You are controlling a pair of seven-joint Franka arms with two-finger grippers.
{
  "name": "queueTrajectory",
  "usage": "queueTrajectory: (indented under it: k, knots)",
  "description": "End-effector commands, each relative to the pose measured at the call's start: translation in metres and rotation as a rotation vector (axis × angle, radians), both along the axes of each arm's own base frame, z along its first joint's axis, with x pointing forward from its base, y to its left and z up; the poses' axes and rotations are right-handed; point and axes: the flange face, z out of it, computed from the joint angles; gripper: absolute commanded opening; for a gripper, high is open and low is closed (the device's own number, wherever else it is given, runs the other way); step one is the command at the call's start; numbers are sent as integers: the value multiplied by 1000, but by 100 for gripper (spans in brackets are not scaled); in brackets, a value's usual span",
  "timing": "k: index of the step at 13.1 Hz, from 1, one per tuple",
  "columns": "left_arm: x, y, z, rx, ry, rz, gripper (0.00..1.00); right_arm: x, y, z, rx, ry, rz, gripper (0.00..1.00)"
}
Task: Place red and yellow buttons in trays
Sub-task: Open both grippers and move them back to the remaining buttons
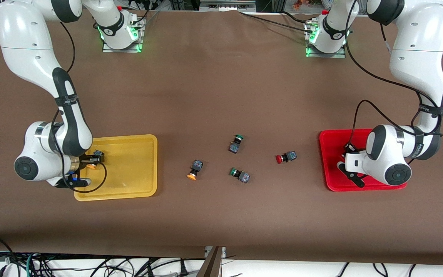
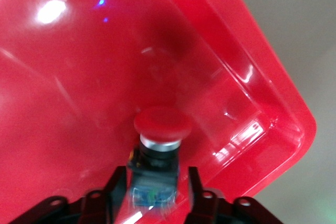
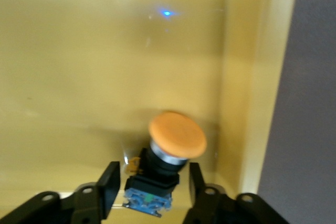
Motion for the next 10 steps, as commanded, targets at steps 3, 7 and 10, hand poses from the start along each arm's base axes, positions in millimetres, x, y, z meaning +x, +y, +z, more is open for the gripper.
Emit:
queueTrajectory:
  k: [3, 7, 10]
  knots:
    - [1, -5, 15, -11, 5, -42, 100, 12, 104, 56, -2, -73, 42, 100]
    - [3, -58, 68, -98, -19, -54, 100, 1, 201, 72, -61, -121, -166, 100]
    - [8, -146, 89, -129, -87, -161, 100, -17, 294, 72, -76, -225, -381, 100]
